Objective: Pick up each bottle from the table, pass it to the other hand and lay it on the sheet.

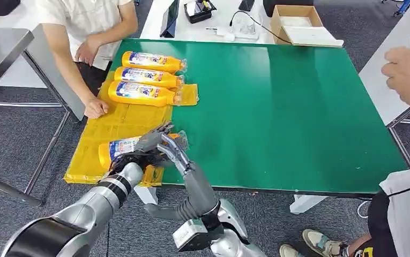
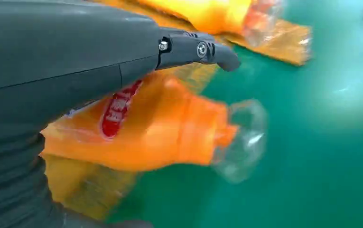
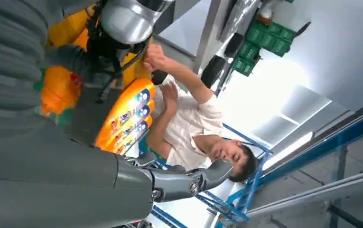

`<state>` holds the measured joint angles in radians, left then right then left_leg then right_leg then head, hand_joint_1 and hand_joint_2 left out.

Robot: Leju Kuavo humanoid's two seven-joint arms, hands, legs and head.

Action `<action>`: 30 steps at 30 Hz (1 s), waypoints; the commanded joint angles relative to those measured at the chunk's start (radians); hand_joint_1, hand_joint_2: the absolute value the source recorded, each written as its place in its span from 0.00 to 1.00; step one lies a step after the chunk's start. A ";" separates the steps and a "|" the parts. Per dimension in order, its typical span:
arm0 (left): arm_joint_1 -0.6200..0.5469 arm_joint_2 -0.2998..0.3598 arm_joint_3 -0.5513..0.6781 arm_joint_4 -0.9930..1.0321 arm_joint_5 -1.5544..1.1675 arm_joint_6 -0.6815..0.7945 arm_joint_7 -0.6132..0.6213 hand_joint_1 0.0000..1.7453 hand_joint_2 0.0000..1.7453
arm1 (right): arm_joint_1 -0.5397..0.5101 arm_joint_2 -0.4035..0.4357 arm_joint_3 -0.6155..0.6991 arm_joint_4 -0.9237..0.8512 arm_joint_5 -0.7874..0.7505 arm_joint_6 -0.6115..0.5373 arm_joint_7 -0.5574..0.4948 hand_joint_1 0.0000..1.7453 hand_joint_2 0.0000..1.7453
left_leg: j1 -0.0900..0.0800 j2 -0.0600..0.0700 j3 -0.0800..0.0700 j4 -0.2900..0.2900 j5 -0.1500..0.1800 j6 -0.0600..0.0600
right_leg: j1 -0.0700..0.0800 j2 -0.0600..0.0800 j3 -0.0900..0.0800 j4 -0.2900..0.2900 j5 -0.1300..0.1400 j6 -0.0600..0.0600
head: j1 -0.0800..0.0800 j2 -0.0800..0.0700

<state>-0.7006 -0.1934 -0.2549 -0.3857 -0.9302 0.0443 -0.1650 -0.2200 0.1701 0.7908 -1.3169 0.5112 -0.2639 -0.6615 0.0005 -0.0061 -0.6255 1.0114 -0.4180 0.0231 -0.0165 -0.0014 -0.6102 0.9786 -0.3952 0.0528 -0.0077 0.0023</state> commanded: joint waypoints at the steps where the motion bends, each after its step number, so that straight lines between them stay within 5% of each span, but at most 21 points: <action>1: -0.016 -0.035 0.156 0.001 0.137 -0.054 -0.105 0.00 0.00 | -0.041 -0.021 0.045 0.075 -0.003 -0.015 -0.008 0.00 1.00 | 0.001 0.001 0.003 -0.001 -0.001 -0.001 | 0.001 0.001 0.002 -0.001 0.000 -0.001 | 0.000 0.000; 4: 0.005 -0.048 0.218 -0.038 0.242 -0.067 -0.188 0.00 0.00 | -0.037 -0.024 0.050 0.068 -0.004 -0.025 -0.015 0.00 1.00 | 0.001 0.003 0.003 -0.001 -0.001 -0.001 | 0.001 0.002 0.003 -0.001 -0.001 -0.002 | 0.000 0.000; 5: 0.018 -0.057 0.252 -0.064 0.304 -0.066 -0.218 0.00 1.00 | -0.032 -0.025 0.054 0.062 -0.004 -0.033 -0.019 0.00 1.00 | 0.000 0.002 0.002 -0.001 -0.001 -0.001 | 0.001 0.001 0.002 -0.001 0.000 -0.001 | 0.000 0.000; 7: 0.087 -0.087 0.287 -0.203 0.464 -0.017 -0.300 0.00 1.00 | -0.012 -0.035 0.063 0.019 -0.005 -0.063 -0.030 0.00 1.00 | 0.001 0.001 0.004 -0.001 -0.002 -0.001 | 0.001 0.001 0.004 -0.001 -0.001 -0.002 | 0.000 0.000; 13: 0.143 -0.094 0.266 -0.319 0.603 -0.037 -0.294 0.00 1.00 | 0.004 -0.046 0.072 -0.024 -0.007 -0.089 -0.037 0.00 1.00 | 0.001 0.002 0.004 0.000 -0.002 -0.001 | 0.001 0.001 0.003 -0.001 -0.001 -0.001 | 0.000 0.000; 18: 0.363 -0.042 0.026 -0.694 0.870 0.042 -0.265 0.00 1.00 | 0.048 -0.102 0.116 -0.203 -0.021 -0.188 -0.037 0.00 1.00 | 0.001 0.004 0.003 0.000 -0.002 -0.001 | 0.001 0.003 0.002 -0.001 -0.001 -0.001 | 0.000 0.000; 20: 0.440 -0.020 -0.058 -0.808 0.919 0.094 -0.291 0.00 1.00 | 0.063 -0.119 0.131 -0.266 -0.028 -0.329 -0.037 0.00 1.00 | 0.000 0.004 0.004 -0.001 -0.003 -0.001 | 0.000 0.003 0.003 -0.001 -0.002 -0.002 | 0.000 0.000; 22: 0.516 -0.001 -0.127 -0.907 0.931 0.174 -0.325 0.00 1.00 | 0.102 -0.131 0.111 -0.319 -0.050 -0.434 -0.037 0.00 1.00 | 0.001 0.003 0.005 -0.001 -0.003 -0.001 | 0.001 0.002 0.004 -0.001 -0.003 -0.002 | 0.000 0.000; 27: 0.550 0.012 -0.156 -0.948 0.954 0.193 -0.326 0.00 1.00 | 0.156 -0.118 0.048 -0.374 -0.014 -0.434 -0.037 0.00 1.00 | 0.001 0.001 0.005 0.000 -0.005 -0.002 | 0.001 0.001 0.004 0.000 -0.004 -0.002 | 0.000 0.000; 30: 0.607 0.021 -0.159 -1.021 1.017 0.207 -0.340 0.00 1.00 | 0.281 -0.022 -0.152 -0.552 0.066 -0.434 -0.037 0.00 1.00 | 0.001 0.000 0.005 0.001 -0.006 -0.003 | 0.001 0.000 0.005 0.001 -0.006 -0.003 | 0.000 0.000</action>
<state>-0.1944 -0.2460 -0.3093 -1.2233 0.0225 0.2319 -0.4944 -0.0863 0.0973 0.8572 -1.6158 0.4982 -0.6630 -0.6992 0.0006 -0.0059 -0.6270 1.0114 -0.4204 0.0223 -0.0163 -0.0012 -0.6121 0.9775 -0.3969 0.0525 -0.0076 0.0019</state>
